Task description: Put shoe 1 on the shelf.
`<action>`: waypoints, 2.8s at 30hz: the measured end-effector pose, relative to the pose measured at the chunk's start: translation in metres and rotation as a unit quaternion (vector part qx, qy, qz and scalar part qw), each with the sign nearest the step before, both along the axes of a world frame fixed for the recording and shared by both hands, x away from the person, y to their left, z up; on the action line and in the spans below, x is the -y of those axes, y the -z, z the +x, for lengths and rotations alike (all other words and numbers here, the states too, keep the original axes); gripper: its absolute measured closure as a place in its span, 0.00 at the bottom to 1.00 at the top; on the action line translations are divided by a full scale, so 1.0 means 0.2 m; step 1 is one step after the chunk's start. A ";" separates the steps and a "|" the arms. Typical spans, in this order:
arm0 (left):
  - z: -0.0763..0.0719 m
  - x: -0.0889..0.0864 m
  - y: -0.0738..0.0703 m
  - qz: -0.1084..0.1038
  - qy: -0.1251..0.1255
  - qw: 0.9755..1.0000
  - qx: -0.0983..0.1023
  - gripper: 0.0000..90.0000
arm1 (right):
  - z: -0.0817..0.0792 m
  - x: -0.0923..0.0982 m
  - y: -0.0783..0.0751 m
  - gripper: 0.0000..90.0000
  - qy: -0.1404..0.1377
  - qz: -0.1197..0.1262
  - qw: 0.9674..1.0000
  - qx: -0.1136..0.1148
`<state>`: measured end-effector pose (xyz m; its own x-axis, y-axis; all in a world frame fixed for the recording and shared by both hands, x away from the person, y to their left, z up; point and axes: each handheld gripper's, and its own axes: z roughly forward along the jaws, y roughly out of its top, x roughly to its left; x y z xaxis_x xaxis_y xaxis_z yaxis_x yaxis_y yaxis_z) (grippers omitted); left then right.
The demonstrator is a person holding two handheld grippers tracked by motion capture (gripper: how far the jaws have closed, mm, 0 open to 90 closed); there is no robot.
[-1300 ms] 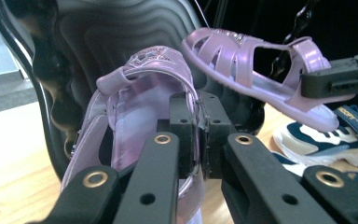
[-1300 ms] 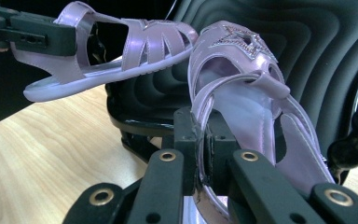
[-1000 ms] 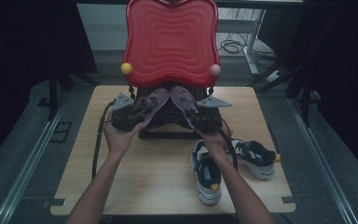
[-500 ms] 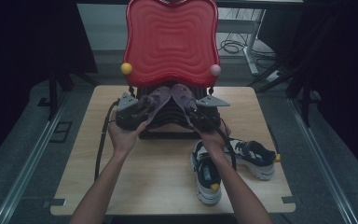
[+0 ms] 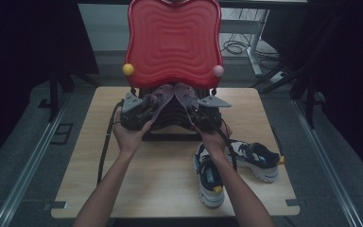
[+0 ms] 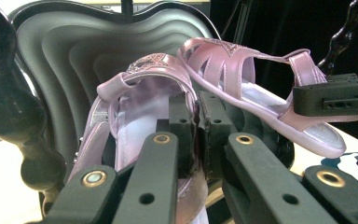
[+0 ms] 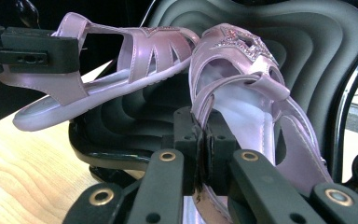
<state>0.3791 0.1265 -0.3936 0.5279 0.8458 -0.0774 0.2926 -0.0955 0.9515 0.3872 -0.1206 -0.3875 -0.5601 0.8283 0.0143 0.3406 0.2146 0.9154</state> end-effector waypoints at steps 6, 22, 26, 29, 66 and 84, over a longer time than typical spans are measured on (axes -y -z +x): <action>0.02 0.01 0.02 0.001 -0.006 1.000 0.005 0.95 | 0.01 -0.02 0.01 0.96 0.006 -0.005 1.000 0.006; 0.09 0.08 0.07 0.010 -0.026 0.999 0.043 0.95 | 0.08 -0.09 0.05 0.96 0.023 -0.024 0.999 0.042; 0.10 0.09 0.08 0.013 -0.030 0.998 0.047 0.95 | 0.10 -0.11 0.06 0.96 0.024 -0.029 0.998 0.048; 0.11 0.10 0.08 0.015 -0.033 0.998 0.055 0.95 | 0.11 -0.12 0.07 0.96 0.025 -0.029 0.998 0.052; 0.06 0.06 0.22 0.010 0.002 1.000 0.017 0.54 | 0.11 -0.11 0.15 0.65 -0.024 -0.070 0.997 -0.009; -0.11 -0.09 0.17 -0.020 0.017 0.999 -0.021 0.48 | -0.06 -0.01 0.06 0.61 -0.084 -0.031 0.995 -0.040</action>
<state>0.3574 0.1447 -0.4281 0.5515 0.8233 -0.1342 0.3295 -0.0672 0.9417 0.3743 -0.1178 -0.3987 -0.6898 0.7239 0.0155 0.3657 0.3299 0.8703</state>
